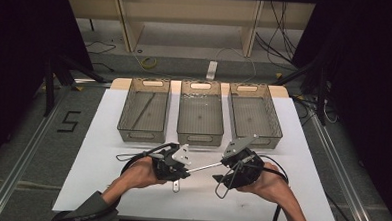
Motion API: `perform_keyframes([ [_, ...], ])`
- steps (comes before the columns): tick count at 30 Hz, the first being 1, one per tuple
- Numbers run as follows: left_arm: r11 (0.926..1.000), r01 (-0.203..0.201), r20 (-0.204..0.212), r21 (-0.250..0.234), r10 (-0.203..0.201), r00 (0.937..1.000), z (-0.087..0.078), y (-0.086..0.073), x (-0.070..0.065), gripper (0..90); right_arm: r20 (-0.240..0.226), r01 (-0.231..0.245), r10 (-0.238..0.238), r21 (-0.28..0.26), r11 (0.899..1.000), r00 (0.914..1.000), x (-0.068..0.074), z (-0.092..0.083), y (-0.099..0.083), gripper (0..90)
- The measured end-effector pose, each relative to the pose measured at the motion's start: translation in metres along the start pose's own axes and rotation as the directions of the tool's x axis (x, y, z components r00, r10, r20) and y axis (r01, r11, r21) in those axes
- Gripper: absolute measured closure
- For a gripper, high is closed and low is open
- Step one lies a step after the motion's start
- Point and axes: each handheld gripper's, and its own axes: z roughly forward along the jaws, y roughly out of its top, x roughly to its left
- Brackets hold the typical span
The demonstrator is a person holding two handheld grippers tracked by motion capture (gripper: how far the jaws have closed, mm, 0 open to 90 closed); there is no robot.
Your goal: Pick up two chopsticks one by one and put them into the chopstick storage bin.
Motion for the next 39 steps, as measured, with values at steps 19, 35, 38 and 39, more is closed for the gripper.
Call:
perform_keyframes([
  [19, 0.9839, 0.174, -0.097, -0.04, -0.177, 0.9794, -0.02, -0.017, 0.031, 85.3, 0.086, -0.163, 0.189, -0.246, 0.955, 0.9783, -0.014, 0.005, -0.023, 34.3],
  [35, 0.9516, 0.288, -0.153, -0.108, -0.302, 0.941, -0.039, -0.034, 0.054, 85.3, 0.068, -0.232, 0.269, -0.331, 0.915, 0.9609, -0.014, 0.016, -0.044, 31.2],
  [38, 0.9443, 0.307, -0.161, -0.118, -0.323, 0.9324, -0.043, -0.038, 0.058, 85.3, 0.07, -0.236, 0.274, -0.338, 0.911, 0.9591, -0.013, 0.016, -0.047, 31.2],
  [39, 0.943, 0.311, -0.165, -0.119, -0.328, 0.9303, -0.044, -0.039, 0.06, 85.3, 0.073, -0.237, 0.279, -0.346, 0.908, 0.9576, -0.012, 0.016, -0.048, 31.2],
])
